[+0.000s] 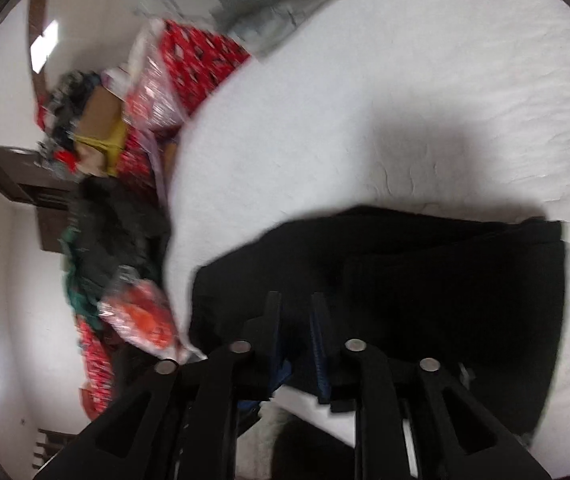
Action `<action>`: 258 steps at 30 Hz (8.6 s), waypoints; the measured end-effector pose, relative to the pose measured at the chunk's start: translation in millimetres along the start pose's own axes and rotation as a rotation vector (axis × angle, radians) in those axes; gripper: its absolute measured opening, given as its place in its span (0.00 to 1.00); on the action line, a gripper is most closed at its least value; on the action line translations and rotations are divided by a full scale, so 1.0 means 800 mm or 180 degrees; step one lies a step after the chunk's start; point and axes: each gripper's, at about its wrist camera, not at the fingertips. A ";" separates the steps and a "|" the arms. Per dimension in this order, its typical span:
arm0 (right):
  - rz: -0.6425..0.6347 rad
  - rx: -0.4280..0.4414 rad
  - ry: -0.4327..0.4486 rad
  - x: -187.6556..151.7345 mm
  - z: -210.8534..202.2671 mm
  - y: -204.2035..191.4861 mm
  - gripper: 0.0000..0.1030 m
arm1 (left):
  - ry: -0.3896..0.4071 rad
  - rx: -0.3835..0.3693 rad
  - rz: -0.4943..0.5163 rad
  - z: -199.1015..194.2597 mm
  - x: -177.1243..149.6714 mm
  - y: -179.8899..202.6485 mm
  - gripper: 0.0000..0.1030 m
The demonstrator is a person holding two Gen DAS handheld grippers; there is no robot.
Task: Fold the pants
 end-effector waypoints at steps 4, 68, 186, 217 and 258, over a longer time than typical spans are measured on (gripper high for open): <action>0.0202 0.0205 0.0308 -0.024 -0.074 0.019 0.46 | -0.0029 0.0023 0.0263 0.002 -0.015 0.007 0.52; 0.0256 0.0272 0.0660 -0.031 -0.118 0.125 0.27 | -0.0385 0.0223 0.1481 0.066 -0.036 0.124 0.38; -0.1993 -0.0954 0.0549 -0.139 0.102 -0.136 0.24 | -0.0601 0.0109 0.1347 -0.027 0.109 0.118 0.18; -0.0232 -0.0307 0.0792 -0.039 -0.086 0.076 0.57 | -0.0017 0.0720 0.1344 0.029 0.023 0.099 0.66; -0.0289 -0.0659 0.0778 0.007 -0.096 0.097 0.27 | 0.0448 0.1258 0.1294 0.064 0.018 0.159 0.50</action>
Point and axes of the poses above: each gripper's, at about its wrist camera, not at the fingertips, and z roughly the way its jaws point, y to its right, x to its top, and after that the axes turned 12 degrees about x, right-handed
